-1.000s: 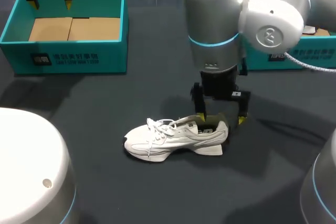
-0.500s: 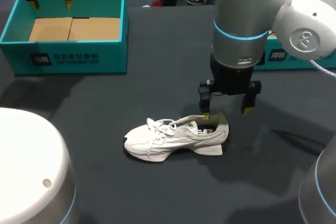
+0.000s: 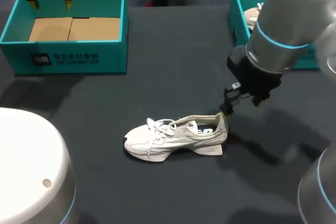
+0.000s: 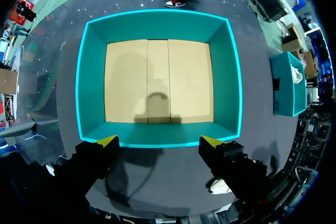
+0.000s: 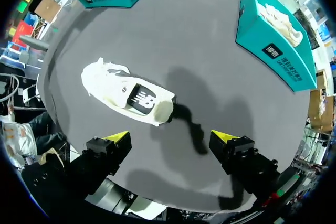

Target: Take the shoe out of the shoebox, open the shoe tongue, remove and reinsert the insole, then place the shoe into the shoebox

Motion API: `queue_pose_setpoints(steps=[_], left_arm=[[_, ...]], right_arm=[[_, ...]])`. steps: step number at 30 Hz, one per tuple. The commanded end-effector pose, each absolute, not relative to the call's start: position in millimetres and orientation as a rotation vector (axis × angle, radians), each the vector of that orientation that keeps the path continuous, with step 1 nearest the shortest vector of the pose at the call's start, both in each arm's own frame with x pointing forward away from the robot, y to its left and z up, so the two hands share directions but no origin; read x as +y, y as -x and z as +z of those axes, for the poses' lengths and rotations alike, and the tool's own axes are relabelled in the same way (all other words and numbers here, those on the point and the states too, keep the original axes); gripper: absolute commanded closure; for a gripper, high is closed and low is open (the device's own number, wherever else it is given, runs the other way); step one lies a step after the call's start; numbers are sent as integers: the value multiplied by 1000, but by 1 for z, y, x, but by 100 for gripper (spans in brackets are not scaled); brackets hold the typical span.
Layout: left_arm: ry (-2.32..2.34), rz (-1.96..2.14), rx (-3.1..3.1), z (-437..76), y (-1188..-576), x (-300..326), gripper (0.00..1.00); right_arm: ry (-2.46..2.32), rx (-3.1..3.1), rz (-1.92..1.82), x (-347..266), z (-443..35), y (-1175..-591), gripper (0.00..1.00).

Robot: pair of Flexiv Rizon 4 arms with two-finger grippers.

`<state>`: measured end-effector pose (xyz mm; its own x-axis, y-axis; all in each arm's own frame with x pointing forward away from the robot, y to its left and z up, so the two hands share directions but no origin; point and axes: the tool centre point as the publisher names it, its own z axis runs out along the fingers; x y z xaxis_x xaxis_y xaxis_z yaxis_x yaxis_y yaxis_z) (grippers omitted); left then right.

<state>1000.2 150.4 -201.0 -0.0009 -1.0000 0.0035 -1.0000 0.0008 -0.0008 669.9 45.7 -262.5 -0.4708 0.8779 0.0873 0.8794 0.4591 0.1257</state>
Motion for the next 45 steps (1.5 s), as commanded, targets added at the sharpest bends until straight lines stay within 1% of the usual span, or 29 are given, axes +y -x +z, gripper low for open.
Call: queue_pose_setpoints(steps=[1, 5, 8, 15, 23, 38, 45], left_arm=[[-2220, 3, -2221, -201, -1000, 150, 0], [-2220, 3, -2221, -201, -1000, 150, 0], [-2220, 3, -2221, -201, -1000, 150, 0], [-2220, 3, -2221, -201, -1000, 150, 0], [-2220, 3, -2221, -201, -1000, 150, 0], [-2220, 3, -2221, -201, -1000, 150, 0], [-2220, 3, -2221, -201, -1000, 150, 0]], right_arm=[[941, -2400, -858, 32, -265, -663, 0], [941, -2400, -858, 32, -265, -663, 0], [650, -2471, -984, 35, -271, -665, 0], [398, -2531, -1094, 30, -292, -674, 0], [379, -2557, -1163, 15, -322, -681, 0], [379, -2557, -1163, 15, -322, -681, 0], [363, -2691, -1432, -8, -347, -675, 0]])
